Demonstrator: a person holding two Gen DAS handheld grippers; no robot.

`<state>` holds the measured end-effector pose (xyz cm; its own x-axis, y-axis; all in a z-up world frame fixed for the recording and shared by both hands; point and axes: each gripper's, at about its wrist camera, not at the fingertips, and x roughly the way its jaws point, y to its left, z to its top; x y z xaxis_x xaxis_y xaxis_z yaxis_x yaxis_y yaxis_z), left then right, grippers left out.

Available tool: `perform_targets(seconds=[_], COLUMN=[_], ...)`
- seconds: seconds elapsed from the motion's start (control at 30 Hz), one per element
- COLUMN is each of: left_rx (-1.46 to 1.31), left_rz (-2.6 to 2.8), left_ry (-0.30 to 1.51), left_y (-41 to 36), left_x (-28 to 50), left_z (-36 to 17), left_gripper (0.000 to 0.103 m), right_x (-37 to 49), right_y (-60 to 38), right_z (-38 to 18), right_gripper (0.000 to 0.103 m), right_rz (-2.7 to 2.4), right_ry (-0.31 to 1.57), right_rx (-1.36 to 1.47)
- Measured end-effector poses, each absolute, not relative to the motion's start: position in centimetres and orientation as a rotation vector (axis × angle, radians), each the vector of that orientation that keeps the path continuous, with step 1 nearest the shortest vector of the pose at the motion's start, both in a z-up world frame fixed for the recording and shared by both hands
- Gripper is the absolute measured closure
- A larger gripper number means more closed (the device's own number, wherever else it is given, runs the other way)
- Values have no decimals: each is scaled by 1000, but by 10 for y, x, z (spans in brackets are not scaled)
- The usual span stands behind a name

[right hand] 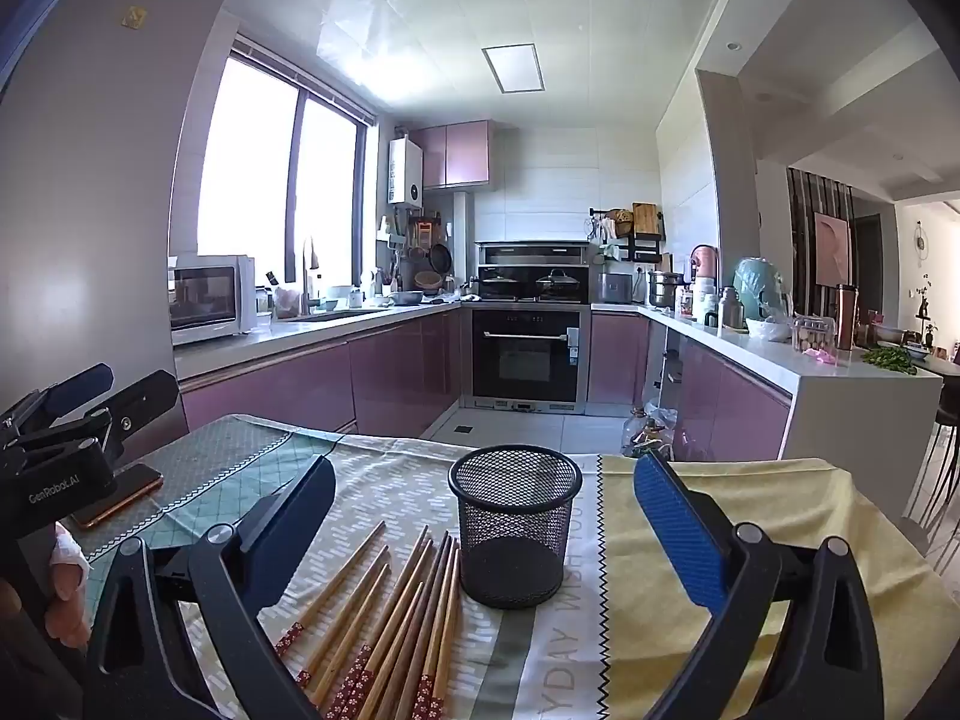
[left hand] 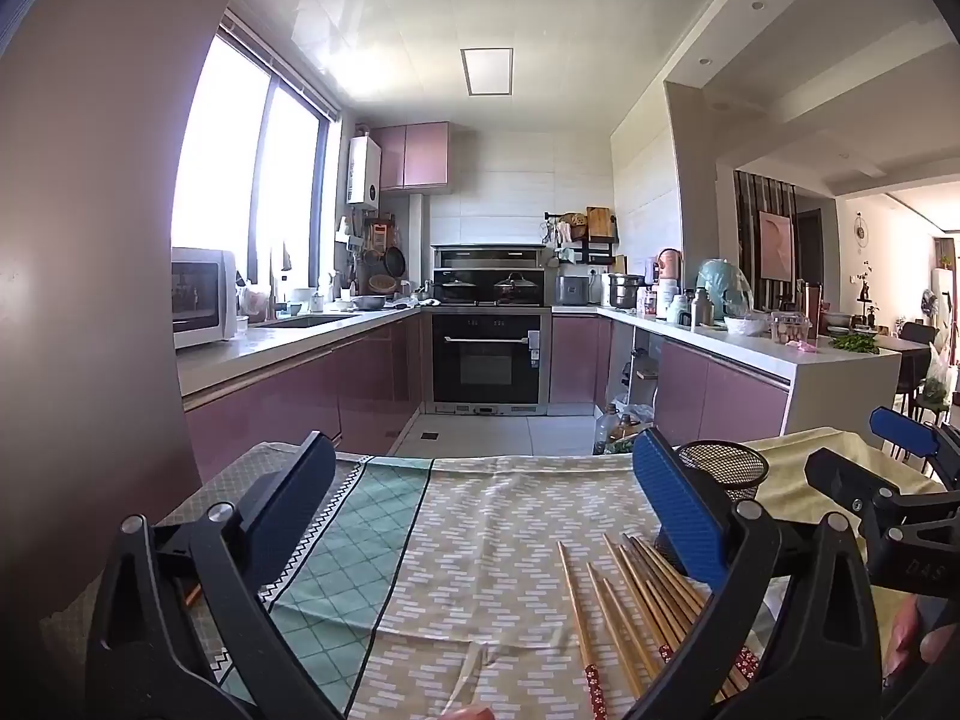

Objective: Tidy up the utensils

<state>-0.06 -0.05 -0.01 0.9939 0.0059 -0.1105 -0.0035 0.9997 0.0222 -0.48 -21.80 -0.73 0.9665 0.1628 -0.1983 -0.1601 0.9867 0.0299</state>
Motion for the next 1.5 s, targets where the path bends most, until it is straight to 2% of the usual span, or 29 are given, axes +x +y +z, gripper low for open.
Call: perform_targets(seconds=[1.5], left_rx=[17], left_rz=[-5], left_ry=[116], left_y=[-8], left_x=[-2], left_z=[2], left_gripper=[5], right_x=[-5], right_y=[-221], right_z=[-8], right_gripper=[6], right_rz=[157], right_ry=[189], right_rx=[29])
